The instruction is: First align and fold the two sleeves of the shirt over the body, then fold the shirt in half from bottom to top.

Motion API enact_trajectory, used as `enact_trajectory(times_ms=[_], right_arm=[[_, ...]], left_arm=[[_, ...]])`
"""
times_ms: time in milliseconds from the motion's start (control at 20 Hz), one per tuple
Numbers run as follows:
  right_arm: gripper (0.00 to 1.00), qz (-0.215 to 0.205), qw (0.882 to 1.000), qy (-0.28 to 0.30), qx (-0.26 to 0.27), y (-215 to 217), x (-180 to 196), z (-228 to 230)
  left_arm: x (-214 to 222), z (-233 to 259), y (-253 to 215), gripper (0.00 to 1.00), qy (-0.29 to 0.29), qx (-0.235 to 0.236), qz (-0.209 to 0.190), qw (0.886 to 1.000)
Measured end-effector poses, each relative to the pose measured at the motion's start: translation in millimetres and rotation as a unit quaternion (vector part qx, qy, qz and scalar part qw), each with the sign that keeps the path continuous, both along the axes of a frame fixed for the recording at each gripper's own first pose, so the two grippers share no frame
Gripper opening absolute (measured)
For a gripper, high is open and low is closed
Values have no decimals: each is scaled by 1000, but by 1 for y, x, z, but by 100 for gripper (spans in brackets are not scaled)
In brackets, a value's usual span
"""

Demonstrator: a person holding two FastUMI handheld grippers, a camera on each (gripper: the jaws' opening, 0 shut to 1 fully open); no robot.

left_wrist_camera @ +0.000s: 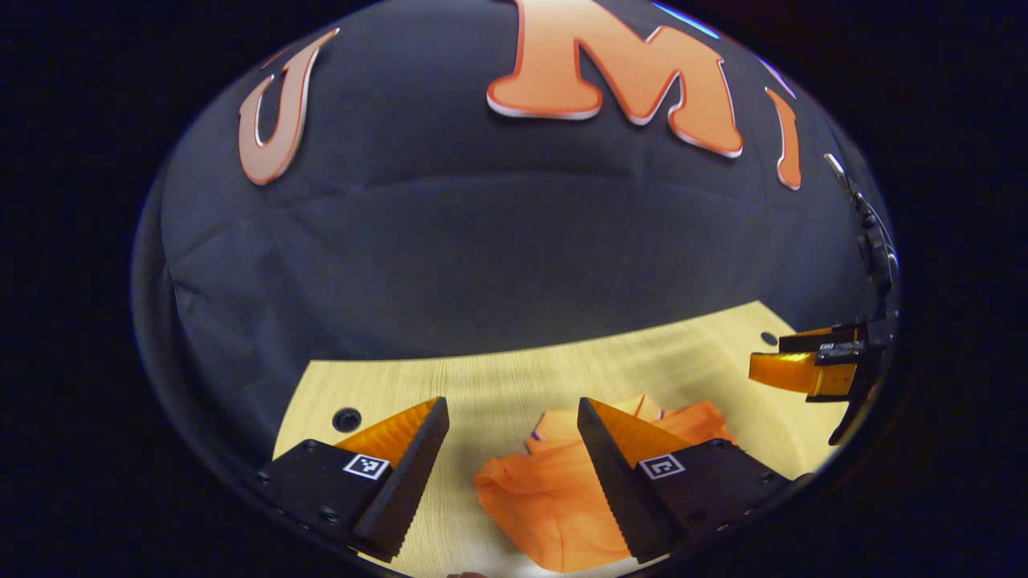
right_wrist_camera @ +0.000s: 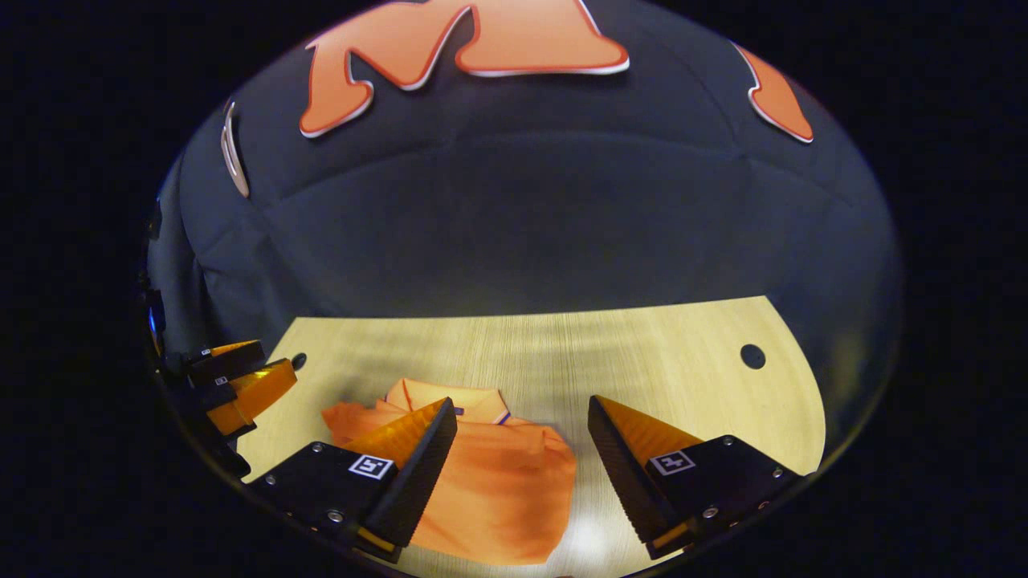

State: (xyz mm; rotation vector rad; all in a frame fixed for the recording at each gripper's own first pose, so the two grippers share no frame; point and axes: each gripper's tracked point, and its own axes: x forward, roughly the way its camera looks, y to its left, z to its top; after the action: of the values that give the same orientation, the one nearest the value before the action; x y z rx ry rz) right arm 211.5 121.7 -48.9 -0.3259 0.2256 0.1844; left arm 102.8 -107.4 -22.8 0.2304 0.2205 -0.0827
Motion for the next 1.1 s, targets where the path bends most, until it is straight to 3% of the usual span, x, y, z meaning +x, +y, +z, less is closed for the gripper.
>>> enact_trajectory(times_ms=[200,500,700,950,1100], right_arm=[[100,24,997,-71,-13,0,-59,48],[99,82,982,-168,-7,14,-166,108],[100,122,972,-200,-5,12,-222,128],[99,156,954,-255,-25,9,-262,142],[99,161,953,-256,-27,1,-280,133]], left_arm=[[-54,63,-17,97,-67,-9,-28,997],[-139,133,-48,96,-146,-19,-67,987],[-192,160,-58,96,-191,-38,-66,979],[-244,167,-61,96,-226,-86,-53,969],[-263,164,-61,97,-239,-106,-53,964]])
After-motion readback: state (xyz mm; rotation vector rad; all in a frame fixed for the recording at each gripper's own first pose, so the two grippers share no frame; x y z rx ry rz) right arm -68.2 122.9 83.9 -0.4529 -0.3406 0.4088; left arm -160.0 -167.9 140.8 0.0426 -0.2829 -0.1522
